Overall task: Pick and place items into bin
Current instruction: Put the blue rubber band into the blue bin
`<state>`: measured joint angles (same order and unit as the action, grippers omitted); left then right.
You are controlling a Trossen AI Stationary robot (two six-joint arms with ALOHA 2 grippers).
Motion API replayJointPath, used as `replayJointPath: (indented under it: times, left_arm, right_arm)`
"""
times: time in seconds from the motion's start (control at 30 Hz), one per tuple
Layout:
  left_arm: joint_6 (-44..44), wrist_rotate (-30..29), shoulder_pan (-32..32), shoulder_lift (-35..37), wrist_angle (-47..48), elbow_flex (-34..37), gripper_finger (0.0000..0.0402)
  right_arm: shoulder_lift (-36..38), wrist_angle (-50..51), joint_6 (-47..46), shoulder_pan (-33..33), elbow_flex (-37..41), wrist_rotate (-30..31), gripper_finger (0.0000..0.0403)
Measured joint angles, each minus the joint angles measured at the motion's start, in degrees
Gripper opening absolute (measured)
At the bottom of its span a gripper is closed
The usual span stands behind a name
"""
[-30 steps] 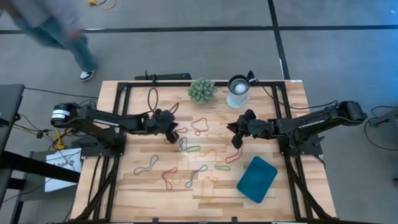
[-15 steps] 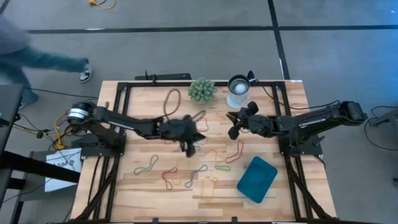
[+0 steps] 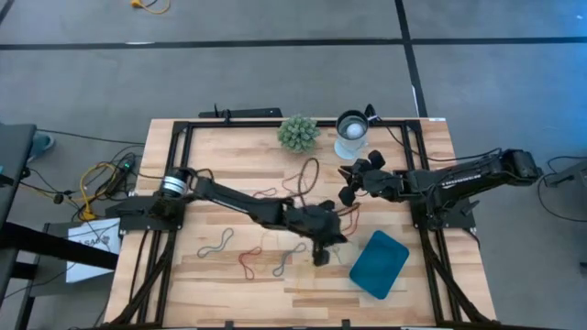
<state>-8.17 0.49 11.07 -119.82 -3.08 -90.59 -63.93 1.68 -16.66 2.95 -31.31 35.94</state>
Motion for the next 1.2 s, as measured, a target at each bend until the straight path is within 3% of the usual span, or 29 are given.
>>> replayJointPath:
  times: [0.07,0.37,0.57,0.63,0.8,0.97,1.2]
  left_arm:
    - [0.25,-0.39,0.40,-1.59,1.89,-2.69,0.0000]
    - [3.26,10.00,1.73,-2.77,1.03,-14.20,0.0000]
    - [4.36,8.62,2.46,-3.72,-1.93,-14.93,0.0000]
    - [3.59,7.30,2.54,-5.68,-6.78,-15.07,0.0000]
    - [-1.76,10.97,1.76,-11.46,-12.95,-15.97,0.0000]
    - [-5.89,9.80,0.62,-16.87,-13.16,-19.28,0.0000]
    - [-9.53,9.51,-0.17,-19.19,-9.79,-20.59,0.0000]
  right_arm:
    - [0.42,1.46,-1.18,0.35,-0.06,0.20,0.0052]
    - [0.29,14.38,-2.80,0.42,-0.04,1.67,0.0052]
    - [1.48,27.00,-10.71,0.43,0.03,1.66,0.0052]
    - [2.64,29.10,-12.13,0.67,0.05,1.66,0.0052]
    - [7.15,28.00,-10.14,2.71,0.05,4.63,0.0052]
    - [12.56,28.71,-9.91,4.68,-0.01,9.63,0.0052]
    - [17.15,29.74,-9.91,7.98,0.04,9.51,0.0052]
